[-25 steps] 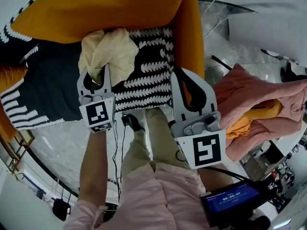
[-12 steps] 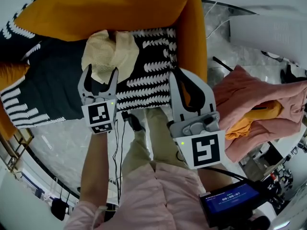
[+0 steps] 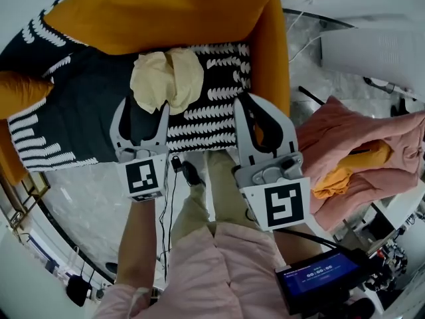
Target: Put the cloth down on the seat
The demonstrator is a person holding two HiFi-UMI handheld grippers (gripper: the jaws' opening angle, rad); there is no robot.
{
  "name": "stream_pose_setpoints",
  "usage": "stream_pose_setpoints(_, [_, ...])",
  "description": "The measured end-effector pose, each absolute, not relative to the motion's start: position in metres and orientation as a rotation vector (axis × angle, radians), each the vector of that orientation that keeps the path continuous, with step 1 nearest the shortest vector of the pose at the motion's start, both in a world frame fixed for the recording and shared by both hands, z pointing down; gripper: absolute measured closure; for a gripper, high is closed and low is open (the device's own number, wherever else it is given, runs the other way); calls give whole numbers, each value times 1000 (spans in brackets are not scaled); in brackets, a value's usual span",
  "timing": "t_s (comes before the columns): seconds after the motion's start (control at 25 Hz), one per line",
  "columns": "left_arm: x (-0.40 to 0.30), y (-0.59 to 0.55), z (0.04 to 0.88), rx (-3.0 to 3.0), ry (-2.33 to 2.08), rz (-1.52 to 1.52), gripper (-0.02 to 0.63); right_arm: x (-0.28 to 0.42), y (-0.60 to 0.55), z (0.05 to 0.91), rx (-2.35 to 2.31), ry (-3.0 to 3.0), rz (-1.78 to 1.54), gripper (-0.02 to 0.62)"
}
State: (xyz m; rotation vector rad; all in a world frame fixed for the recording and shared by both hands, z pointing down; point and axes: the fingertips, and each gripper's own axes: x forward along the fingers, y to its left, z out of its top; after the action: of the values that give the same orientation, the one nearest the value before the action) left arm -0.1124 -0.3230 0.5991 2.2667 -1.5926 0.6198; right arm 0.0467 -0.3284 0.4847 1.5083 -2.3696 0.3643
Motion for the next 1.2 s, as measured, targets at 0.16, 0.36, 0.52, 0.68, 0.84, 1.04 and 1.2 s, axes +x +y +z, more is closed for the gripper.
stream_pose_setpoints(0.16, [-118, -313, 551, 2290, -1651, 555, 282, 38, -318, 458, 1513, -2418, 311, 580])
stream_pose_setpoints(0.36, [-133, -286, 490, 2346, -1712, 510, 282, 29, -298, 415, 1534, -2469, 224, 580])
stream_pose_setpoints(0.52, [-144, -257, 446, 2396, -1749, 480, 284, 21, -278, 380, 1564, -2515, 140, 580])
stream_pose_setpoints(0.68, [-154, -218, 409, 2379, -1783, 385, 327, 14, -250, 355, 1573, -2524, 80, 580])
stream_pose_setpoints(0.84, [-162, -187, 366, 2387, -1841, 274, 411, 4, -225, 325, 1590, -2537, 1, 580])
stream_pose_setpoints(1.04, [-178, -152, 311, 2407, -1957, 173, 515, -14, -193, 289, 1593, -2560, -107, 580])
stream_pose_setpoints(1.2, [-196, -129, 269, 2403, -2052, 81, 573, -31, -168, 264, 1590, -2585, -189, 581])
